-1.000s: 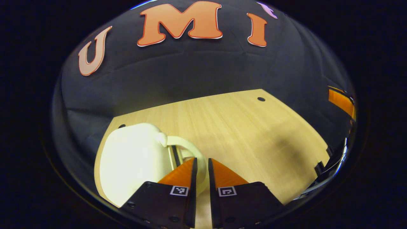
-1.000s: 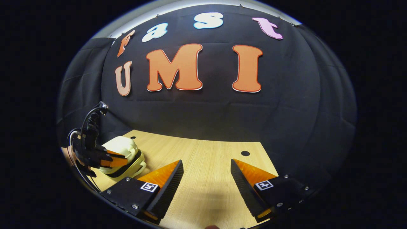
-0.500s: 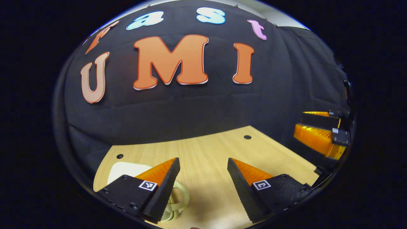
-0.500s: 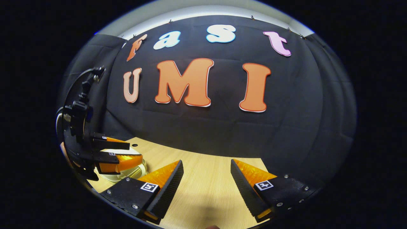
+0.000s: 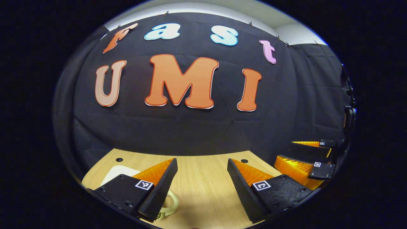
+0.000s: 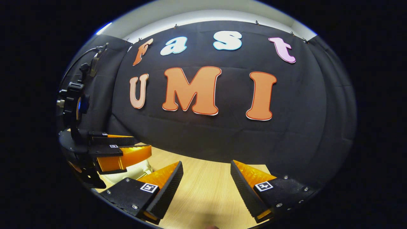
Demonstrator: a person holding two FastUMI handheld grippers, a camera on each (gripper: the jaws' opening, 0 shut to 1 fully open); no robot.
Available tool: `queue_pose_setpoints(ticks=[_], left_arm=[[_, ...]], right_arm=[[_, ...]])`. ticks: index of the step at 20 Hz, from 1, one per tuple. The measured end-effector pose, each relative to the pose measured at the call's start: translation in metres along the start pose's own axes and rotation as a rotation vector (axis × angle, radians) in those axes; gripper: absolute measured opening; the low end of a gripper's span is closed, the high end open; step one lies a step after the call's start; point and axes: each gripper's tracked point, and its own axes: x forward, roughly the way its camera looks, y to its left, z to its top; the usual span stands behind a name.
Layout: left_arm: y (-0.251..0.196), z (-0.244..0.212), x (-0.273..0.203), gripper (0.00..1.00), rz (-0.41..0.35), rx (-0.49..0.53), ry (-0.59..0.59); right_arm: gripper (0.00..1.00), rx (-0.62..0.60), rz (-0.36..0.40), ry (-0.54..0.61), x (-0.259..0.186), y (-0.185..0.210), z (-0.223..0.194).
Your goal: First open the suitcase, pack the skin care products into it, and then close the suitcase.
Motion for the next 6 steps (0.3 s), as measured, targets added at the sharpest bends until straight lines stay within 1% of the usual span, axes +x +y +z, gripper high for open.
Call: queue_pose_setpoints(ticks=[3, 6], left_arm=[[0.009, 0.000, -0.002, 0.98, 0.028, -0.050, -0.017], [0.020, -0.001, -0.002, 0.97, 0.054, -0.064, -0.008]], right_arm=[[0.95, 0.002, -0.011, 0.009, -0.002, -0.005, -0.005], [0.95, 0.009, -0.015, 0.006, 0.000, -0.008, -0.002]])
